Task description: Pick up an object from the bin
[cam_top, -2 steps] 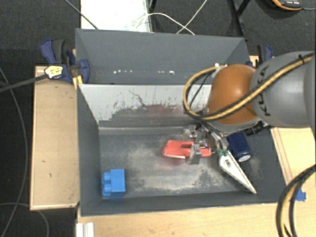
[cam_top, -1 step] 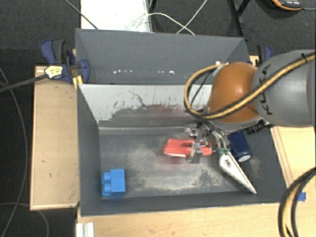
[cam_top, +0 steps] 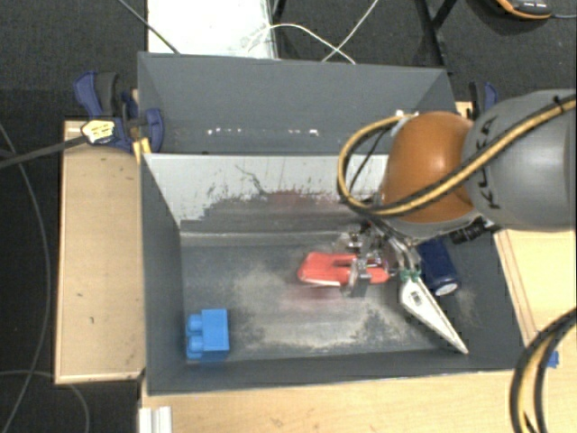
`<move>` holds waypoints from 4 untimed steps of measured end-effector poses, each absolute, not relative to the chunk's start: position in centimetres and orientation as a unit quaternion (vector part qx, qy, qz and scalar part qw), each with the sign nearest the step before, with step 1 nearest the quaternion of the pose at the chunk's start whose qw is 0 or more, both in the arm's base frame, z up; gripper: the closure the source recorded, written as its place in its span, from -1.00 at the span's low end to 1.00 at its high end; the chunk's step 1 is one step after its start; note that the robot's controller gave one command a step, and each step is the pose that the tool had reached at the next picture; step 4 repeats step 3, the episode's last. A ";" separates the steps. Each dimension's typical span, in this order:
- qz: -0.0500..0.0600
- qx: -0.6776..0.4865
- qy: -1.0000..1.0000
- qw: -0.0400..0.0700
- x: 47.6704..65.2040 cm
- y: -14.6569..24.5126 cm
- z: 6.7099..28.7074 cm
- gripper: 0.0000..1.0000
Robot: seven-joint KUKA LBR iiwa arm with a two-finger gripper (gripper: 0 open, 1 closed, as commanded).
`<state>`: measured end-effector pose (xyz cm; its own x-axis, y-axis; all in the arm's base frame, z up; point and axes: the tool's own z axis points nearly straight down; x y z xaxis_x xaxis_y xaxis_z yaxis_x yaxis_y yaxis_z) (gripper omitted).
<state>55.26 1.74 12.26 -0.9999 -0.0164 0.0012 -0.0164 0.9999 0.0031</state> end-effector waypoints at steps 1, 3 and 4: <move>-0.002 0.008 -1.000 0.000 55.3 1.7 13.3 1.00; -0.002 0.008 -1.000 0.001 55.3 1.7 19.6 1.00; -0.002 0.008 -1.000 0.001 55.3 1.7 19.6 1.00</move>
Offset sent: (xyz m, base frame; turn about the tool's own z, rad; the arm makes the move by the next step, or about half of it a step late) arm 0.0000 0.0001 0.0649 0.0001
